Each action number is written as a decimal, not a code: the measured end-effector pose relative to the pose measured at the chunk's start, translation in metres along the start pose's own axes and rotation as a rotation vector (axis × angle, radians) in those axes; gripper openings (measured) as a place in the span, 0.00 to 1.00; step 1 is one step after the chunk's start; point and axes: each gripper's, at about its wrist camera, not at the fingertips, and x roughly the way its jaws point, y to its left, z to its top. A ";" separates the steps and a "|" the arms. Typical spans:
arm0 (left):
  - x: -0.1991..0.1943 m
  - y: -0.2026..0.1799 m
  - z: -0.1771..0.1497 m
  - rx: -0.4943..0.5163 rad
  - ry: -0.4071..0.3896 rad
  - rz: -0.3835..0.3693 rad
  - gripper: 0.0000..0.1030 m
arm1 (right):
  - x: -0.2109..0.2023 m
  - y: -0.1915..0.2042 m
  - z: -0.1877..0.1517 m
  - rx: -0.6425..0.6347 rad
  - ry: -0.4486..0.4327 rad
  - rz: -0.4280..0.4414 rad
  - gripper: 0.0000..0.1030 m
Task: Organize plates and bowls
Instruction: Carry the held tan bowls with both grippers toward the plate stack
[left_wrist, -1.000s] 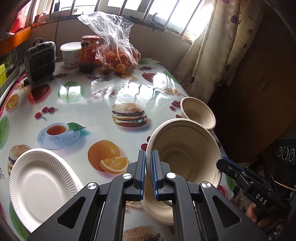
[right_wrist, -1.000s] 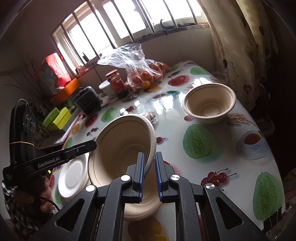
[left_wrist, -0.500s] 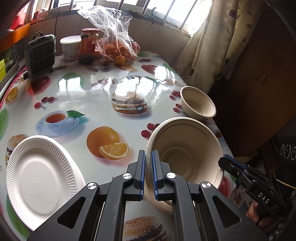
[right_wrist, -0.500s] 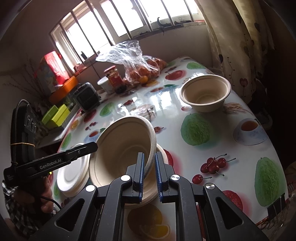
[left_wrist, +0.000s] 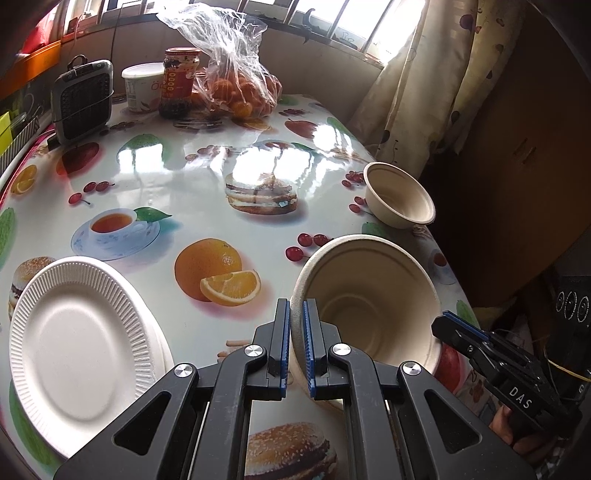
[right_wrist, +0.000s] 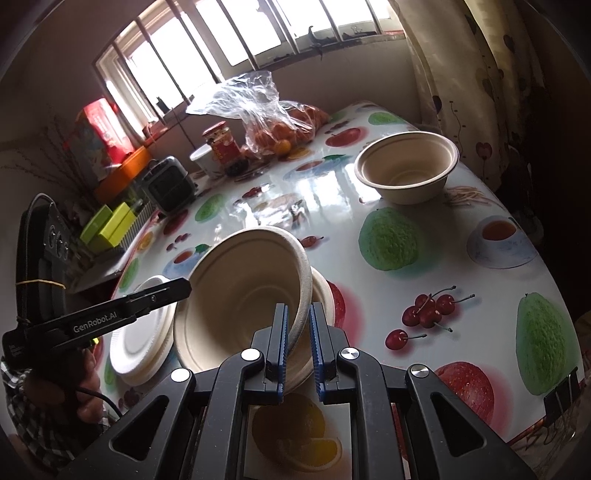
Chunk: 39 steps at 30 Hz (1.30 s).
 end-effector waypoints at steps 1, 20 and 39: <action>0.001 0.000 -0.001 0.001 0.003 0.000 0.07 | 0.000 -0.001 -0.001 0.002 0.001 0.000 0.12; 0.010 -0.001 -0.004 -0.001 0.029 0.009 0.07 | 0.009 -0.007 -0.007 0.018 0.025 -0.008 0.12; 0.016 0.003 -0.004 -0.010 0.043 0.017 0.07 | 0.013 -0.009 -0.012 0.022 0.032 -0.014 0.12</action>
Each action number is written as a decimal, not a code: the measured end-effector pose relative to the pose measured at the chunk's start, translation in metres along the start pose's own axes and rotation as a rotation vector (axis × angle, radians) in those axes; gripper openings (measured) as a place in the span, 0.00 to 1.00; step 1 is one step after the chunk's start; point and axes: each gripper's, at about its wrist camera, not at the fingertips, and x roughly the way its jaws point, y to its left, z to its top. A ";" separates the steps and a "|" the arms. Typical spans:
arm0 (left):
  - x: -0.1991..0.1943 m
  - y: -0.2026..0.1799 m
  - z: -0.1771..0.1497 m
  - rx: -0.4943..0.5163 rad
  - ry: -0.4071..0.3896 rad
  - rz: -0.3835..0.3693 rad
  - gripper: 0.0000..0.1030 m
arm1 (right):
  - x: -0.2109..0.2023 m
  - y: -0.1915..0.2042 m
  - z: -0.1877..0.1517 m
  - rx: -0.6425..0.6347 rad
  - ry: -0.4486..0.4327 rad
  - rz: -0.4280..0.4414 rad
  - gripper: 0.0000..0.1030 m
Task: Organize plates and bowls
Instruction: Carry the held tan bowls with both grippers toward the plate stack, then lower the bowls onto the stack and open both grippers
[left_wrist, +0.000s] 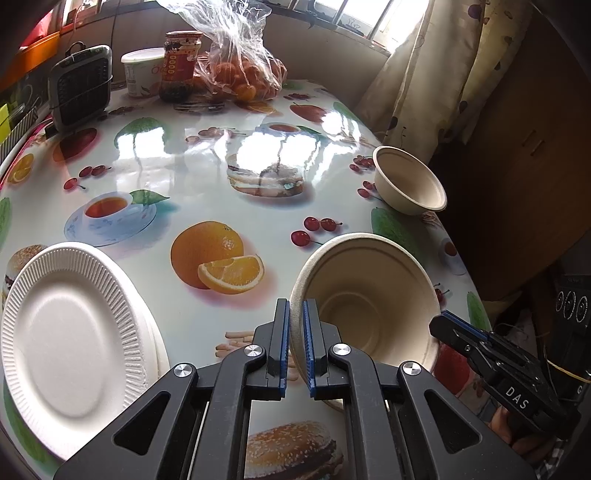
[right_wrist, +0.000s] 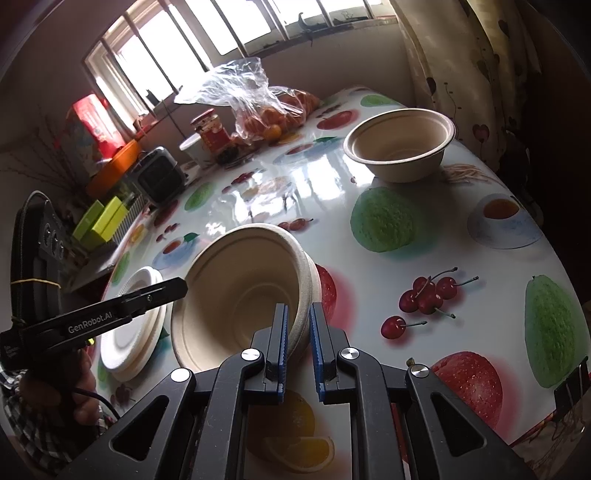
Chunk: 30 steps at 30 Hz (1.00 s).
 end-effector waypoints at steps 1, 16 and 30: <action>0.000 0.000 0.000 0.000 0.001 0.000 0.07 | 0.000 0.000 0.000 0.001 0.000 0.000 0.12; 0.002 -0.001 -0.001 0.002 0.006 0.000 0.07 | 0.000 -0.001 0.001 0.001 0.002 0.002 0.13; 0.003 0.001 -0.001 -0.008 0.009 -0.004 0.07 | 0.001 -0.001 0.001 0.003 0.002 0.003 0.13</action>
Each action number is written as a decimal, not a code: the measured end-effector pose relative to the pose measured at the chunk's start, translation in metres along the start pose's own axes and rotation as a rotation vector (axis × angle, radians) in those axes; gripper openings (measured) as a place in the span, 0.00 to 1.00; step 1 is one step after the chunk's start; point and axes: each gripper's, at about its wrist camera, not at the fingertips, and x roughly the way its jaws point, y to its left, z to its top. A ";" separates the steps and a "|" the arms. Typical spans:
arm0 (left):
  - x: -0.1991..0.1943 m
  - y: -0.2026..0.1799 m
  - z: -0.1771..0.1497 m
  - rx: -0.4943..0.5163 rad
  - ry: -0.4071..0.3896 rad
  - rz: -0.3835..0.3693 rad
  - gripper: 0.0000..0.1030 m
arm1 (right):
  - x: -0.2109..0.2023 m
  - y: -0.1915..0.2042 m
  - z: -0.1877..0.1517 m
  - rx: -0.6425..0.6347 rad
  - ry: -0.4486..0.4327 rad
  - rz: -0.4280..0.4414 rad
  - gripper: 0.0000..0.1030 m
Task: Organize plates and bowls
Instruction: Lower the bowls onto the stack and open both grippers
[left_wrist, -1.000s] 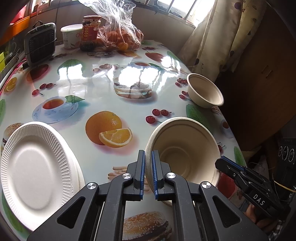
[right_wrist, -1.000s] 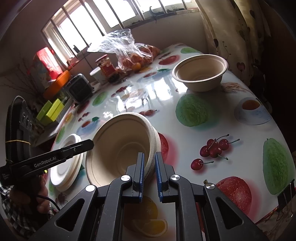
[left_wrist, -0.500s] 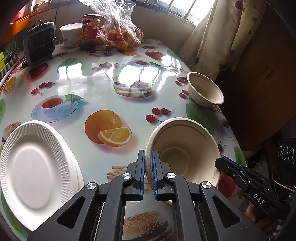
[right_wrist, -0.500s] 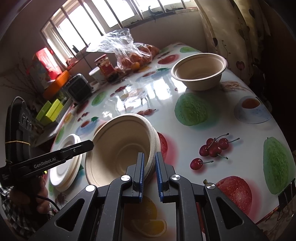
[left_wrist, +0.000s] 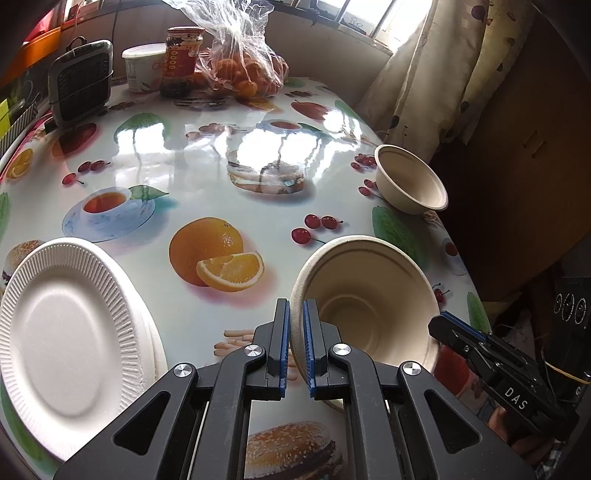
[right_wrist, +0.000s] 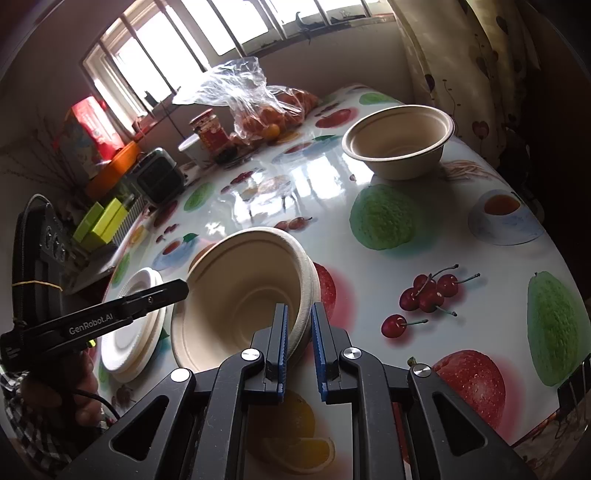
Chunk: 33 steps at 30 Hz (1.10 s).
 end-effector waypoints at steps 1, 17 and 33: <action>0.000 0.000 0.000 -0.001 0.000 0.000 0.07 | 0.000 0.000 0.001 0.001 0.000 0.001 0.14; 0.001 0.002 0.002 -0.004 -0.001 0.000 0.13 | 0.002 0.000 -0.001 0.023 -0.004 -0.008 0.24; -0.006 -0.026 0.037 0.076 -0.047 -0.011 0.23 | -0.023 -0.025 0.022 0.069 -0.090 -0.067 0.30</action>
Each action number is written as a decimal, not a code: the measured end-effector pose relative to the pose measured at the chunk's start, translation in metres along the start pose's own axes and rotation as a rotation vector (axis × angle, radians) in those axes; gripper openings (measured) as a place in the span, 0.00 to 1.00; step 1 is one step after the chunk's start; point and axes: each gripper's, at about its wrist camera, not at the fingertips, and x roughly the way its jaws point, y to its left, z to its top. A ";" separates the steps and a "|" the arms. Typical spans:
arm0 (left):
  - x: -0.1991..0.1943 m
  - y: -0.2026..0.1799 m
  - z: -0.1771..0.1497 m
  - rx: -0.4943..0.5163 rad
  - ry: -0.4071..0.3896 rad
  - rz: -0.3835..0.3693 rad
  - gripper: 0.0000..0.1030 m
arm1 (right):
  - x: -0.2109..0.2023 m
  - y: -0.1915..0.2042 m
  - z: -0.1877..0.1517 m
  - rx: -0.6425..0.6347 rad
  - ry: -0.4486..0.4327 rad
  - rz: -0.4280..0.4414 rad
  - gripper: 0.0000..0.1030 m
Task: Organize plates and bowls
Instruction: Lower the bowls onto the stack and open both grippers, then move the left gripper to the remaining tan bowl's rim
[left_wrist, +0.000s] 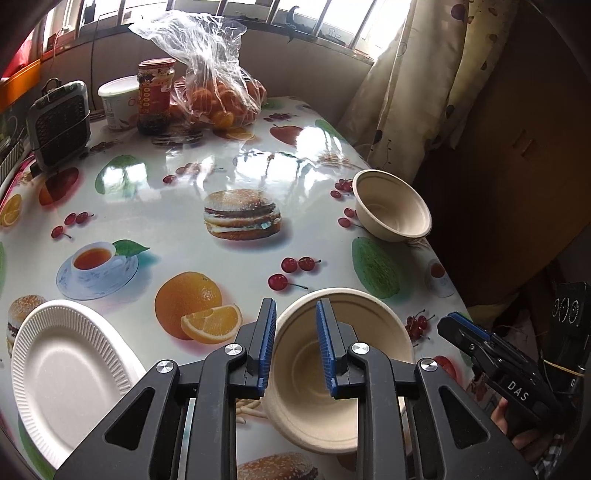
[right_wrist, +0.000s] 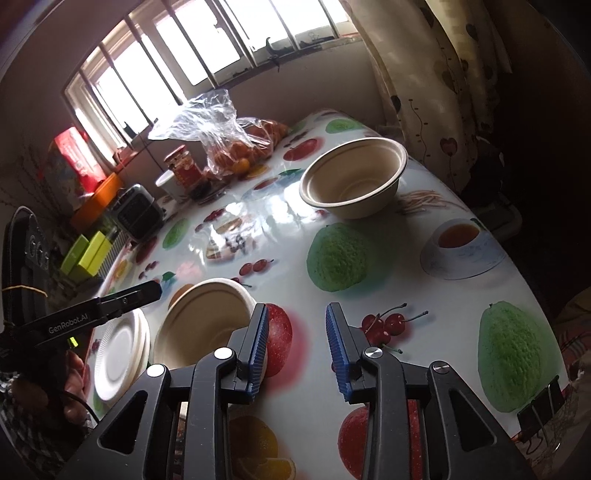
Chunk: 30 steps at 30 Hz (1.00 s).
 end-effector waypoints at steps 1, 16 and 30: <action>0.001 -0.004 0.004 0.012 -0.003 -0.002 0.23 | -0.002 -0.004 0.003 0.004 -0.008 -0.006 0.30; 0.032 -0.034 0.059 0.064 -0.006 -0.033 0.23 | -0.011 -0.042 0.040 0.018 -0.061 -0.096 0.30; 0.072 -0.047 0.098 0.102 0.030 -0.044 0.23 | 0.004 -0.064 0.067 0.019 -0.053 -0.131 0.30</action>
